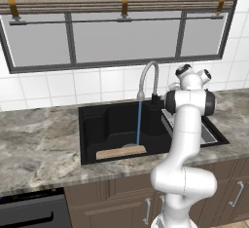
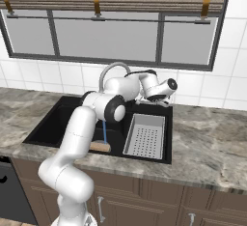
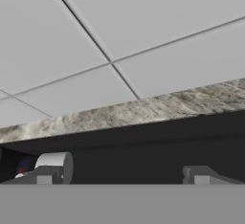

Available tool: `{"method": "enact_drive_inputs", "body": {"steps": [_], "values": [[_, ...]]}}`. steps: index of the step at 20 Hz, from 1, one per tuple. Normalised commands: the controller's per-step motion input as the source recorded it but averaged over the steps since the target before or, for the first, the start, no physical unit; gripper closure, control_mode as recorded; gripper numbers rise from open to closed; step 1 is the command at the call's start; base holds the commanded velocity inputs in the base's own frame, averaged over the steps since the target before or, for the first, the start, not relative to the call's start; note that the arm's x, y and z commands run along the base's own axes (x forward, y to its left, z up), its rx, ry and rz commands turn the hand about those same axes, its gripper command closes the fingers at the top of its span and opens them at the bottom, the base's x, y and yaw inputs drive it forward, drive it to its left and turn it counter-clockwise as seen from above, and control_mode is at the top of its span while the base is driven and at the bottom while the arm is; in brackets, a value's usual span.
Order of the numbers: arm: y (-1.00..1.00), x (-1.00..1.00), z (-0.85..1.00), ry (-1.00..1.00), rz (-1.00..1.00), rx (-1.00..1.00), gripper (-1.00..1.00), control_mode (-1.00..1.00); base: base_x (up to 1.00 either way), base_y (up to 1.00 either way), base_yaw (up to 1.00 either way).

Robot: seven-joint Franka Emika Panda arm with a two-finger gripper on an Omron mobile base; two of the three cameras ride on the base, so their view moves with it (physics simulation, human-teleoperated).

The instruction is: Turn on the sink faucet with hot water and rinse the cutting board for ten seconds, then turn off the faucet. Push the cutting board to reach the water if necessary.

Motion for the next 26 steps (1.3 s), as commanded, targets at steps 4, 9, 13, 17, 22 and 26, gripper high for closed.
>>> {"method": "enact_drive_inputs", "body": {"steps": [4, 9, 13, 17, 22, 26], "values": [[0.0, 0.0, 0.0, 0.0, 0.0, 0.0, -1.0, -1.0, 0.0, 0.0, 0.0], [0.0, 0.0, 0.0, 0.0, 0.0, 0.0, -1.0, -1.0, 0.0, 0.0, 0.0], [0.0, 0.0, -0.01, 0.0, 0.0, 0.0, -1.0, -1.0, 0.0, 0.0, 0.0], [0.0, 0.0, -0.05, 0.0, 0.0, 0.0, -1.0, -1.0, 0.0, 0.0, 0.0], [0.03, 0.0, 0.0, 0.0, 0.0, 0.0, -1.0, -1.0, 0.0, 0.0, 0.0], [0.1, 0.0, 0.0, 0.0, 0.0, 0.0, -1.0, -1.0, 0.0, 0.0, 0.0]]}}
